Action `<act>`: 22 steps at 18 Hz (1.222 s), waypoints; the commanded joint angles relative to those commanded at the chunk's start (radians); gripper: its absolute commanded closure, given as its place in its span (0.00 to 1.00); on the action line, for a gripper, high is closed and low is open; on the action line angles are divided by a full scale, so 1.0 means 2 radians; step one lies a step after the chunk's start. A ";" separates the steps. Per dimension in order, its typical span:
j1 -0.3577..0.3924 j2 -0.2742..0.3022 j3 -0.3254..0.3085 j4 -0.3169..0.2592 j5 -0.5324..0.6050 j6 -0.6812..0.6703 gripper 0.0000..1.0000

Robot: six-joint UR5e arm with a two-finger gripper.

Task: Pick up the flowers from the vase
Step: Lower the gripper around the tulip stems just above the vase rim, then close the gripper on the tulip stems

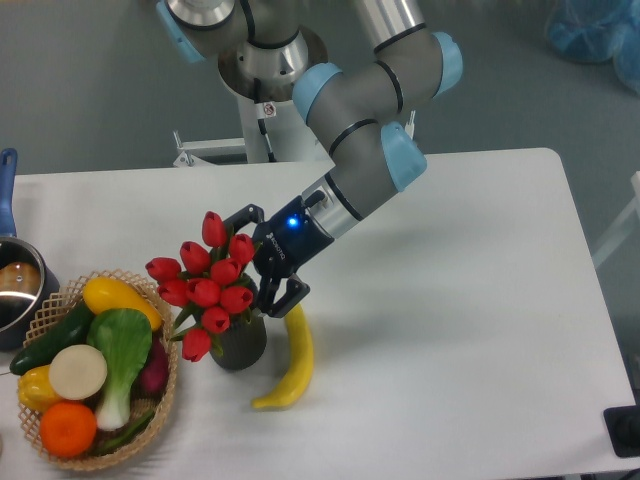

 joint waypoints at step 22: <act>-0.013 -0.006 0.002 0.001 -0.025 -0.012 0.00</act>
